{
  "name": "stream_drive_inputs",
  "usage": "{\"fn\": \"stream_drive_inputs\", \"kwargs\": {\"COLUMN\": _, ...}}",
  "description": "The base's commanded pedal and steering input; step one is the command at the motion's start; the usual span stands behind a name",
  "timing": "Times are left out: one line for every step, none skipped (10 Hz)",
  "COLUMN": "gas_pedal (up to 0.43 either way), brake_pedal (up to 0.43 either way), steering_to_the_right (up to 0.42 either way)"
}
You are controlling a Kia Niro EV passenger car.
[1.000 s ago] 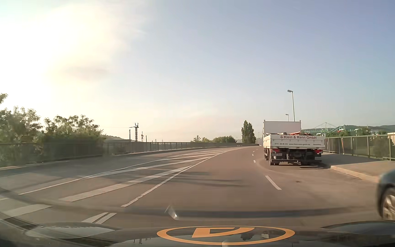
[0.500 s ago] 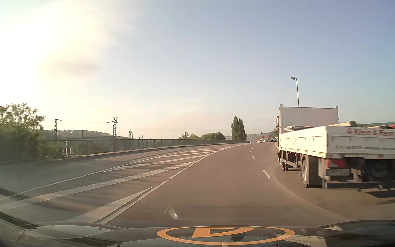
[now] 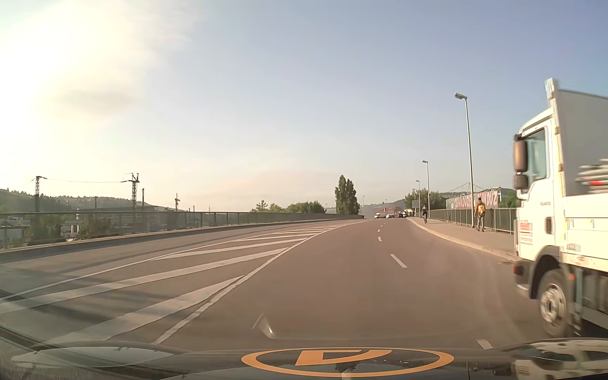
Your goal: Follow the waypoints while adhering to traffic rules and regulations
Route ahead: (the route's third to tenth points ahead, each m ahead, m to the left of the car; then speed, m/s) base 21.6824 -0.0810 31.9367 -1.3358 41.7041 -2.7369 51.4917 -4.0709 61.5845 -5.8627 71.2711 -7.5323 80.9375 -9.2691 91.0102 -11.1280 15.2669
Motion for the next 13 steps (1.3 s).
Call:
{"fn": "stream_drive_inputs", "kwargs": {"gas_pedal": 0.15, "brake_pedal": 0.0, "steering_to_the_right": 0.044}}
{"fn": "stream_drive_inputs", "kwargs": {"gas_pedal": 0.15, "brake_pedal": 0.0, "steering_to_the_right": 0.043}}
{"fn": "stream_drive_inputs", "kwargs": {"gas_pedal": 0.157, "brake_pedal": 0.0, "steering_to_the_right": 0.044}}
{"fn": "stream_drive_inputs", "kwargs": {"gas_pedal": 0.228, "brake_pedal": 0.0, "steering_to_the_right": 0.044}}
{"fn": "stream_drive_inputs", "kwargs": {"gas_pedal": 0.248, "brake_pedal": 0.0, "steering_to_the_right": 0.044}}
{"fn": "stream_drive_inputs", "kwargs": {"gas_pedal": 0.248, "brake_pedal": 0.0, "steering_to_the_right": 0.043}}
{"fn": "stream_drive_inputs", "kwargs": {"gas_pedal": 0.248, "brake_pedal": 0.0, "steering_to_the_right": 0.041}}
{"fn": "stream_drive_inputs", "kwargs": {"gas_pedal": 0.268, "brake_pedal": 0.0, "steering_to_the_right": 0.039}}
{"fn": "stream_drive_inputs", "kwargs": {"gas_pedal": 0.35, "brake_pedal": 0.0, "steering_to_the_right": 0.038}}
{"fn": "stream_drive_inputs", "kwargs": {"gas_pedal": 0.378, "brake_pedal": 0.0, "steering_to_the_right": 0.037}}
{"fn": "stream_drive_inputs", "kwargs": {"gas_pedal": 0.398, "brake_pedal": 0.0, "steering_to_the_right": 0.035}}
{"fn": "stream_drive_inputs", "kwargs": {"gas_pedal": 0.421, "brake_pedal": 0.0, "steering_to_the_right": 0.032}}
{"fn": "stream_drive_inputs", "kwargs": {"gas_pedal": 0.421, "brake_pedal": 0.0, "steering_to_the_right": 0.03}}
